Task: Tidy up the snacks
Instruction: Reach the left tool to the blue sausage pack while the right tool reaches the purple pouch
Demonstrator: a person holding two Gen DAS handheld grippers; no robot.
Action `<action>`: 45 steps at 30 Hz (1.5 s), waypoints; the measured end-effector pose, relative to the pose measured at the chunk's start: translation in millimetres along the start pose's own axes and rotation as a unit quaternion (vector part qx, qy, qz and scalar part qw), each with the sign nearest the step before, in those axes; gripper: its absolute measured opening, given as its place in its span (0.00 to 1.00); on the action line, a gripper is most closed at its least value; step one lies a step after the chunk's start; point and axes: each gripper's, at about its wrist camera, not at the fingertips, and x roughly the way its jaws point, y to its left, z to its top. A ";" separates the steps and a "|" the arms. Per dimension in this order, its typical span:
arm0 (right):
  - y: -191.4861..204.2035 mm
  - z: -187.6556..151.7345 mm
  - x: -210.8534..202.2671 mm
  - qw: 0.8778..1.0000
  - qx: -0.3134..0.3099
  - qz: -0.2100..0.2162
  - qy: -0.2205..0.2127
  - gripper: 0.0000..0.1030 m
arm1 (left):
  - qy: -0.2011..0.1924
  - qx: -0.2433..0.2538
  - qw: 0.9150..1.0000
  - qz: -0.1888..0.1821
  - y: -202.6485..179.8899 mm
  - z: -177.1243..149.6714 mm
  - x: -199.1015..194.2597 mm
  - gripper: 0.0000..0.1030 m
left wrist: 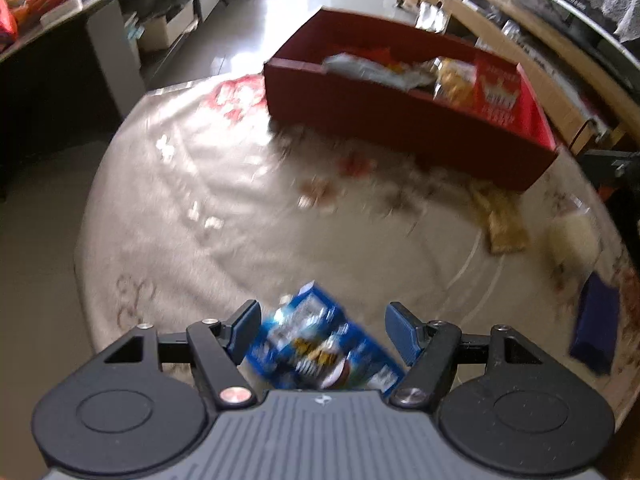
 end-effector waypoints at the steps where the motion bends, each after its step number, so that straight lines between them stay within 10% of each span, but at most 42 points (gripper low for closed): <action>1: -1.0 -1.4 -0.9 1.000 -0.001 0.001 0.000 0.84 | 0.007 -0.009 1.000 -0.002 1.8 -3.7 1.4 0.68; 18: -18.9 -8.0 -10.6 1.000 0.009 0.027 -0.004 0.84 | 0.026 -0.113 0.993 -0.018 -9.0 -9.2 23.4 0.79; 45: -65.2 -34.6 5.3 0.998 0.040 -0.009 0.044 0.85 | 0.012 -0.044 0.999 0.005 -37.9 -6.6 36.0 0.67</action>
